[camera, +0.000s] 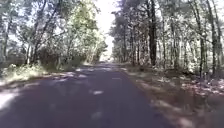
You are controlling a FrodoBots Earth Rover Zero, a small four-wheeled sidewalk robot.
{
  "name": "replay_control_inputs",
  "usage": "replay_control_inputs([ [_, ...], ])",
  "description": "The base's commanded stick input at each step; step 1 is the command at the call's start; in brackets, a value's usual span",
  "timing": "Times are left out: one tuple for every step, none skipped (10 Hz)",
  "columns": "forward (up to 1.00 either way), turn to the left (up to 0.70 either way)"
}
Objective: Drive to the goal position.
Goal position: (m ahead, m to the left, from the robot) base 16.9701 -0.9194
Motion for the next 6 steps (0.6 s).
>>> replay_control_inputs([
  [0.45,0.0],
  [0.45,0.0],
  [0.45,0.0],
  [0.45,0.0],
  [0.45,0.0],
  [0.45,0.0],
])
